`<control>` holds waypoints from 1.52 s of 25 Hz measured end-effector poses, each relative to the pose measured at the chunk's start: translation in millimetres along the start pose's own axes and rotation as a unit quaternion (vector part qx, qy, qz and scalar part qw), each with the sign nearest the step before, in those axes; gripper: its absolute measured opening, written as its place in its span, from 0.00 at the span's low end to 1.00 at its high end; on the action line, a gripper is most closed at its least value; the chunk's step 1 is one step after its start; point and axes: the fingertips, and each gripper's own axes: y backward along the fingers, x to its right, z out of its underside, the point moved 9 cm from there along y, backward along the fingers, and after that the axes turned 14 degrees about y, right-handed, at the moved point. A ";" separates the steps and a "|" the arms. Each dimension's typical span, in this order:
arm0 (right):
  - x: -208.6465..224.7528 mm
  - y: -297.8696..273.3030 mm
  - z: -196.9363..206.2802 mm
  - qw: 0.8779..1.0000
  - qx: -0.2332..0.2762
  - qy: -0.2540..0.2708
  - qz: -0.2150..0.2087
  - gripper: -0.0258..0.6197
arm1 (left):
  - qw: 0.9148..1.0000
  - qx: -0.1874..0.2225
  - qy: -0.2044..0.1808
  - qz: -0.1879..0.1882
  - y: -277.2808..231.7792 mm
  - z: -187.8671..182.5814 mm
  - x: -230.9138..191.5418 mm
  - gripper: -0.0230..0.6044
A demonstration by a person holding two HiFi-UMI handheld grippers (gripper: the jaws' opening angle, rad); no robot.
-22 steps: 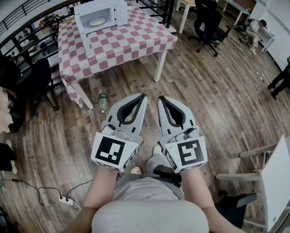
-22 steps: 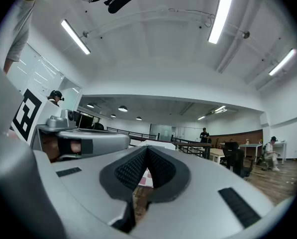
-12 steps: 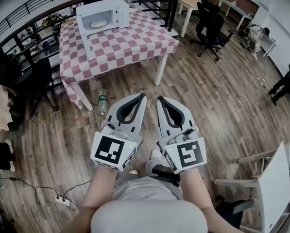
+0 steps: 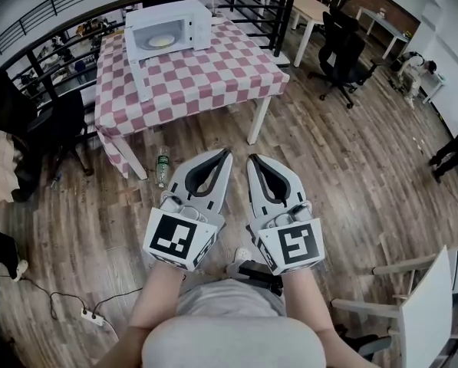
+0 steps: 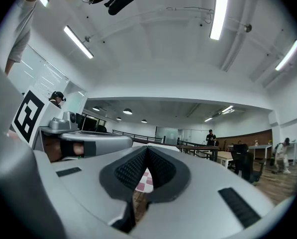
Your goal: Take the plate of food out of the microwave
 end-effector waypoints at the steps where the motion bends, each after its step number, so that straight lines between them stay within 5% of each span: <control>1: 4.7 -5.0 2.4 1.000 0.000 -0.001 -0.001 0.08 | 1.000 0.000 0.001 -0.002 -6.0 0.1 -2.9 0.04; 38: 151.1 -107.7 94.3 0.993 0.028 -0.009 -0.115 0.08 | 0.993 0.021 0.013 -0.114 -175.2 36.0 -33.1 0.04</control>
